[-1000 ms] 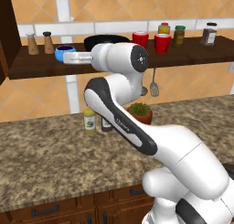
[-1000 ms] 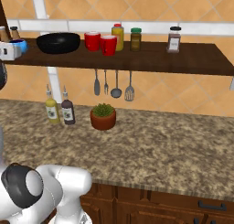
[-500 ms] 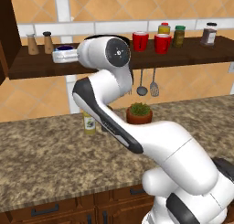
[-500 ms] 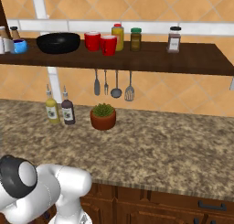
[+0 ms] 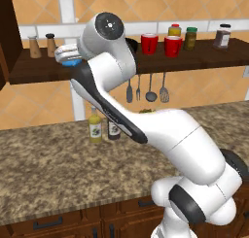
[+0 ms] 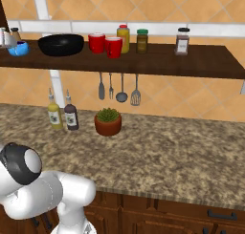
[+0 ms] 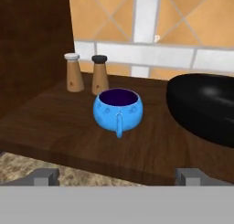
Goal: Gather all objects into one cabinet and sort the glasses and bowls to opposite sides.
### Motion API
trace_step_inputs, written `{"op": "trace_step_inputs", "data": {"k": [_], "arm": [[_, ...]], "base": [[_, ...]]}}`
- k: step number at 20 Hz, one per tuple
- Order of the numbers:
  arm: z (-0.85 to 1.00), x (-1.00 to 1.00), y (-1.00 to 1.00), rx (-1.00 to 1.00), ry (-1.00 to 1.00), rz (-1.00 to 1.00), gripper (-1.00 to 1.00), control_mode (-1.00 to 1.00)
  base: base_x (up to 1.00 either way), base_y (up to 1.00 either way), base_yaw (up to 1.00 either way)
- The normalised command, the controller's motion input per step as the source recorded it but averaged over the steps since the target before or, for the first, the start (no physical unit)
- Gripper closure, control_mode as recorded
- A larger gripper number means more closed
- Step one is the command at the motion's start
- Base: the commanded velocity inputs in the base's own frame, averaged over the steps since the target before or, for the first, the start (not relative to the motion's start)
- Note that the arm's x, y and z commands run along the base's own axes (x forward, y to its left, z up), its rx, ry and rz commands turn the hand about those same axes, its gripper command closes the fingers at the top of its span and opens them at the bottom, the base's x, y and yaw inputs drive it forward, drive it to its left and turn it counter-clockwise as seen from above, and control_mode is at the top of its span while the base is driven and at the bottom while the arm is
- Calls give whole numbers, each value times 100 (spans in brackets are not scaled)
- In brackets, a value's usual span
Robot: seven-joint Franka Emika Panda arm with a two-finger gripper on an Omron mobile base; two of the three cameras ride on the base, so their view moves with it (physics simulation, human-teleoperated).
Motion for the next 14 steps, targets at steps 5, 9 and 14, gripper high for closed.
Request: {"op": "trace_step_inputs", "data": {"k": [5, 9, 14], "arm": [[-16, 5, 1, 0, -6, 1, -100, -100], [-61, 3, 0, -1, -30, 12, -100, -100], [-1, 2, 0, 0, 0, 1, -100, -100]], "base": [[0, 0, 0], [0, 0, 0], [0, 0, 0]]}}
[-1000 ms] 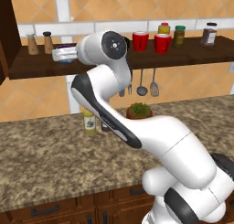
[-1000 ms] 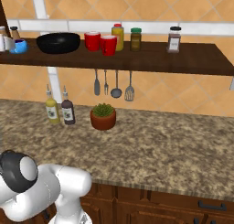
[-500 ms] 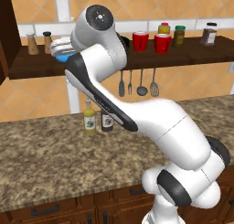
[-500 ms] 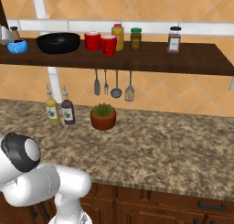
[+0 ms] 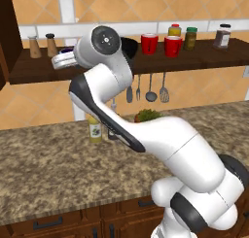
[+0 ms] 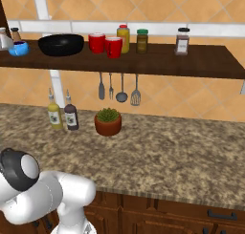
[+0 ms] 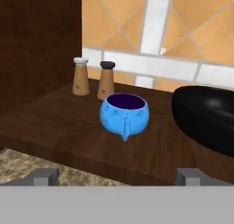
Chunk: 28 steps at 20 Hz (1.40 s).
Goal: Gather all objects into one cabinet and sort the glasses and bowls to opposite sides.
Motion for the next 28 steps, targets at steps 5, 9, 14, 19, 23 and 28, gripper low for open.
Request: {"op": "trace_step_inputs", "data": {"k": [5, 9, 14, 19, 23, 28], "arm": [[3, 32, -19, 0, 19, 0, -100, -100], [2, 19, -2, 0, 15, 0, -100, -100], [-7, 9, 0, 0, -1, 0, -100, -100], [-25, 9, 0, -1, -15, 0, -100, -100], [0, 0, 0, 0, 0, 0, -100, -100], [0, 22, 0, 0, 0, 0, -100, -100]], "base": [[0, 0, 0], [0, 0, 0], [0, 0, 0], [0, 0, 0], [0, 0, 0], [0, 0, 0]]}}
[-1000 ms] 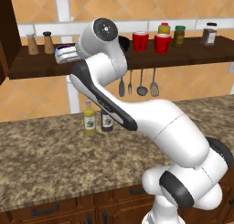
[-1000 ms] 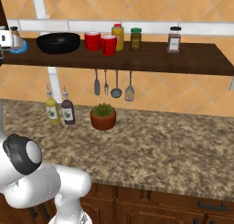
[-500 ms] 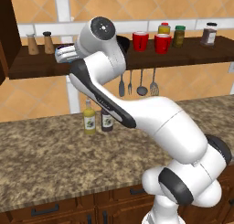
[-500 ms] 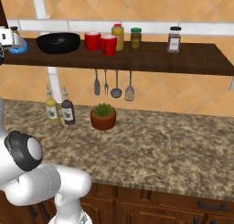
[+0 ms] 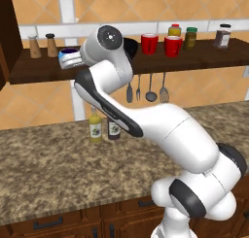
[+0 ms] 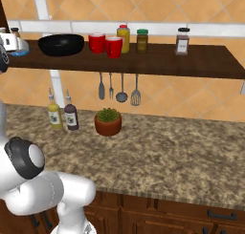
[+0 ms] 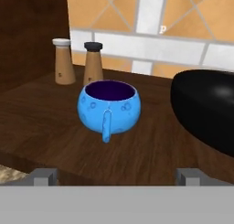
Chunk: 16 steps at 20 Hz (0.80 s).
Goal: Gather all objects into one cabinet and sort the glasses and bowls to opposite sides.
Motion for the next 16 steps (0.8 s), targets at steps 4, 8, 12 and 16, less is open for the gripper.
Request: {"op": "trace_step_inputs", "data": {"k": [4, 8, 12, 16], "arm": [[0, 6, 0, 0, 0, 0, -100, -100], [0, 0, 5, 0, 0, 0, -100, -100], [0, 0, 14, 0, 0, 0, -100, -100], [0, 6, 10, 0, 0, 0, -100, -100]], "base": [[0, 0, 0], [0, 0, 0], [0, 0, 0], [0, 0, 0]]}}
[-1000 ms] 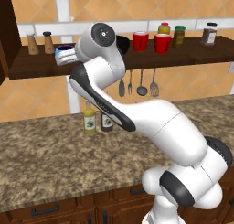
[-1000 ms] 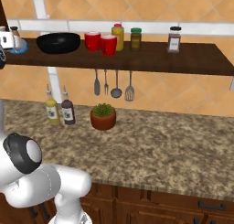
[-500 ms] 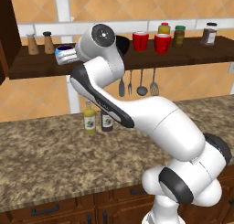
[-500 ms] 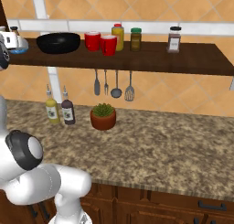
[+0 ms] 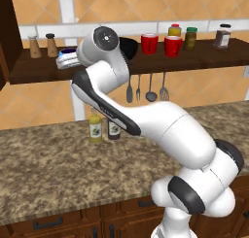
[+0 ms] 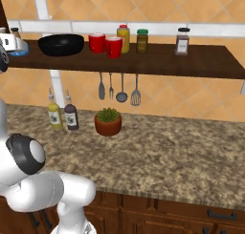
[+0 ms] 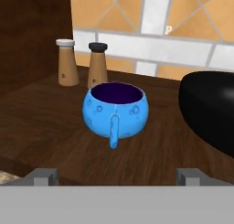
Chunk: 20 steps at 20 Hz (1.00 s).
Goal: Gather all objects into one cabinet and sort the glasses and bowls to opposite sides.
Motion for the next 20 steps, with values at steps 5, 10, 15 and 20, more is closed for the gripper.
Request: {"op": "trace_step_inputs", "data": {"k": [5, 10, 15, 20], "arm": [[0, 23, 3, 0, 0, 0, -100, -100], [0, 8, 1, 0, 0, 0, -100, -100], [0, 2, 14, 0, 0, 0, -100, -100], [-3, 7, 27, 0, 0, 0, -100, -100]], "base": [[0, 0, 0], [0, 0, 0], [0, 0, 0], [0, 0, 0]]}}
